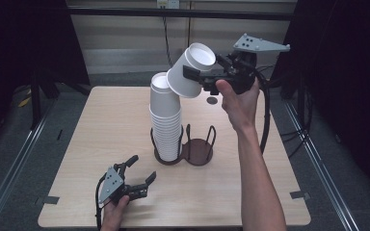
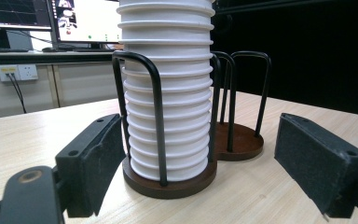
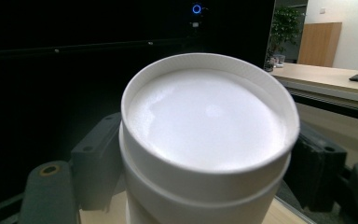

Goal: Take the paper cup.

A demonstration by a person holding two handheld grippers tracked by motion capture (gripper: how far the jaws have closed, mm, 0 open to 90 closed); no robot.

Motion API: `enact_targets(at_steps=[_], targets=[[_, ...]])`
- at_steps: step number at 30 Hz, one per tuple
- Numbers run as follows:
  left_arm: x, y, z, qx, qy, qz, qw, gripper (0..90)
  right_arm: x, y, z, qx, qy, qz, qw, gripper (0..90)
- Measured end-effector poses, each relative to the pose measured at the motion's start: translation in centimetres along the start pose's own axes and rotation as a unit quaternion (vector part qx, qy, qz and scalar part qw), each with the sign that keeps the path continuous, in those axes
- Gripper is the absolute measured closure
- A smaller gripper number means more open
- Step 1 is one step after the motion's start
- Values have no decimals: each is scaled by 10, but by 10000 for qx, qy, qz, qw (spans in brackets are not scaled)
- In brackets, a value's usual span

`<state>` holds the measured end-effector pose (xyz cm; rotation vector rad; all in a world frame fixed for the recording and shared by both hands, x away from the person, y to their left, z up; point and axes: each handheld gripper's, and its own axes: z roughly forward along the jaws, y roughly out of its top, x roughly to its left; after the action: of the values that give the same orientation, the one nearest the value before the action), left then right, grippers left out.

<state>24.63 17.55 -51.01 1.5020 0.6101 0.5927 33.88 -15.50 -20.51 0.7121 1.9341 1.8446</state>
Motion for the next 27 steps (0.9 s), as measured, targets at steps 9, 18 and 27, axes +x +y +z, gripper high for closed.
enact_targets(at_steps=[9,18,27], targets=[[0,0,0,13,23,0,10000,157,-3,-6,-16,85,-118,8,9999,224],[0,0,0,43,100,-32,9999,157,-4,-16,-28,268,-170,-27,9995,224],[3,1,1,112,-189,39,9998,156,-9,-40,-36,439,-248,96,9987,224]])
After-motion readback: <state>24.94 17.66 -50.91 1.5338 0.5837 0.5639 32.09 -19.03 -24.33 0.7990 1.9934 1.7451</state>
